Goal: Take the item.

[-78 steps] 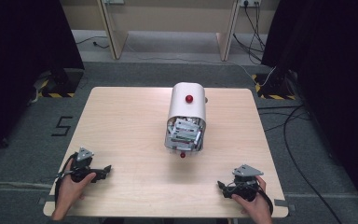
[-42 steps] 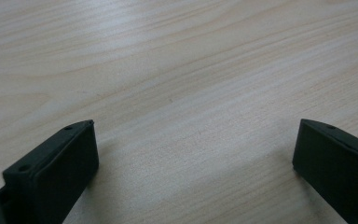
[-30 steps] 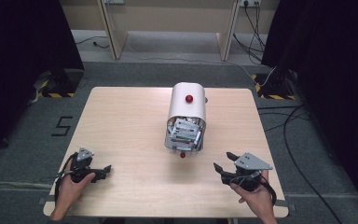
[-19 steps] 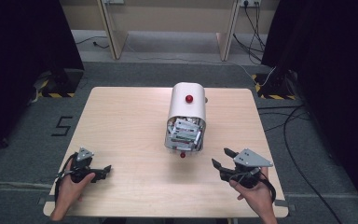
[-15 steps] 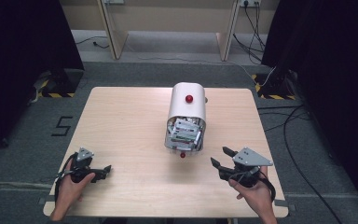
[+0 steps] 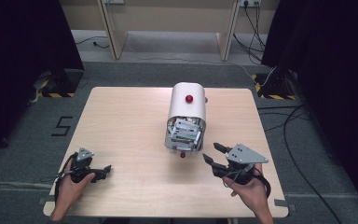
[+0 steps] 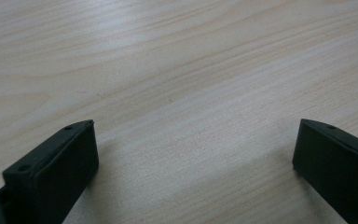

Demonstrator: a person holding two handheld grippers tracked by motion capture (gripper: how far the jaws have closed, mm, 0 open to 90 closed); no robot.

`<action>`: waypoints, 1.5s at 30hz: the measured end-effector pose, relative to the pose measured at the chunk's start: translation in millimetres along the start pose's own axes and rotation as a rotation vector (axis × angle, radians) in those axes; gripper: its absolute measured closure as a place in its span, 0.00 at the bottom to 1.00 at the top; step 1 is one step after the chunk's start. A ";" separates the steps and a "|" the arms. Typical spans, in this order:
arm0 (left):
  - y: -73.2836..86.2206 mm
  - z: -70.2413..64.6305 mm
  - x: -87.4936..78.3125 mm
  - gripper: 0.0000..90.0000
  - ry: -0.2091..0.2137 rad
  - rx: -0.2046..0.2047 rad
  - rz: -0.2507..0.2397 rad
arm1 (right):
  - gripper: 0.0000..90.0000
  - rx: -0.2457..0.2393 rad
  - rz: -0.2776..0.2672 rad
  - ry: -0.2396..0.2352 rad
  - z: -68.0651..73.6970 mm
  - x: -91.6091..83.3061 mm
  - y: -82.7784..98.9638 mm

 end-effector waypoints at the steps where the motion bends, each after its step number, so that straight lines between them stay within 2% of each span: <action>1: 0.0 0.0 0.0 0.00 0.000 0.000 0.000 | 0.53 -0.003 -0.003 -0.005 1.3 0.9 -1.9; 9: 0.0 0.0 0.0 0.00 0.000 0.000 0.000 | 0.57 -0.032 -0.035 -0.039 9.1 6.4 -18.6; 18: 0.0 -0.1 0.0 0.00 0.000 0.000 0.000 | 0.59 -0.055 -0.046 -0.062 12.8 23.5 -31.1; 37: 0.0 -0.1 0.0 0.00 0.000 0.000 0.000 | 0.63 -0.089 -0.027 -0.088 13.9 50.1 -36.2; 41: 0.0 0.0 0.0 0.00 0.000 0.000 0.000 | 0.66 -0.114 -0.027 -0.109 18.7 55.4 -39.0; 45: 0.0 0.0 0.0 0.00 0.000 0.000 0.000 | 0.68 -0.139 -0.006 -0.106 22.8 60.5 -38.4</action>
Point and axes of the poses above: each handheld gripper's, and its own axes: x roughly forward along the jaws, y roughly out of its underside, z roughly to its left, the point moved 6 cm from there along x, roughly forward along the jaws, and after that the axes turned 8 degrees about -x, right-handed, at the moved point
